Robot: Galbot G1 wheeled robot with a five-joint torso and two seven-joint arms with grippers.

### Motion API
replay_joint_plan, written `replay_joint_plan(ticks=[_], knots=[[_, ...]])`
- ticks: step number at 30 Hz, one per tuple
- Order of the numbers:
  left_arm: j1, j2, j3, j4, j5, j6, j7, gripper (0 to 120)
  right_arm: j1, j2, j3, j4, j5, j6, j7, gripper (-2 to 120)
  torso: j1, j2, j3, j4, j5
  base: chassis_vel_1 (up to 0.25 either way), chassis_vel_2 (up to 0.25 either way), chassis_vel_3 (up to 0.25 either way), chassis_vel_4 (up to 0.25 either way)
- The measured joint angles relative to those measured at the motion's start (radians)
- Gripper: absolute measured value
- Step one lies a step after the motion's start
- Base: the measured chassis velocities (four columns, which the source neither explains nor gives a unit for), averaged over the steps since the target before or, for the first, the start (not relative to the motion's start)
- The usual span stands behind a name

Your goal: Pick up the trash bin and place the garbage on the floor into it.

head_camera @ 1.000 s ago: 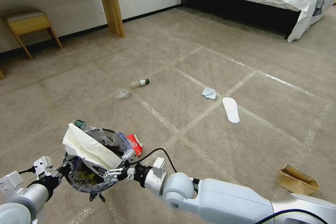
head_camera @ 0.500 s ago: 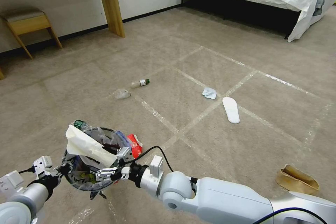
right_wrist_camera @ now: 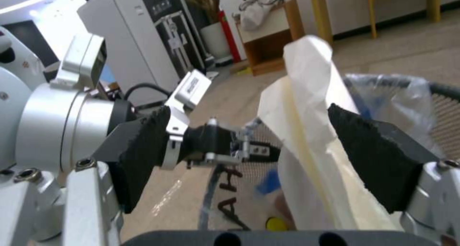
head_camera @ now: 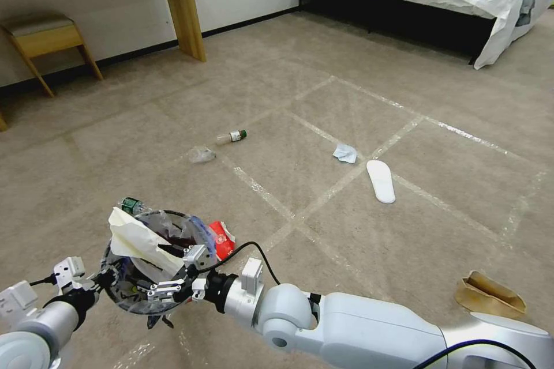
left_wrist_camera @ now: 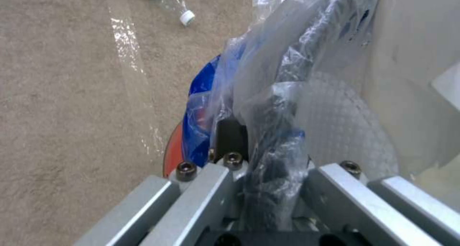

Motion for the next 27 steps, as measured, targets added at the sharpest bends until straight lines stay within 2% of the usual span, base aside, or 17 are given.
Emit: replay_joint_plan(ticks=[17,27], knots=[[0.003,-0.005,-0.001,-0.001,0.003,0.001,-0.002,1,-0.006,-0.047,0.092,0.051,-0.017,0.016,-0.019,84,0.0,0.0,0.0,0.0,0.0001,0.0,0.0,0.0,0.0],[0.009,-0.005,-0.004,-0.006,0.004,0.001,-0.002,1,-0.023,-0.059,0.204,0.102,-0.014,0.048,-0.061,84,0.0,0.0,0.0,0.0,0.0002,0.0,0.0,0.0,0.0]])
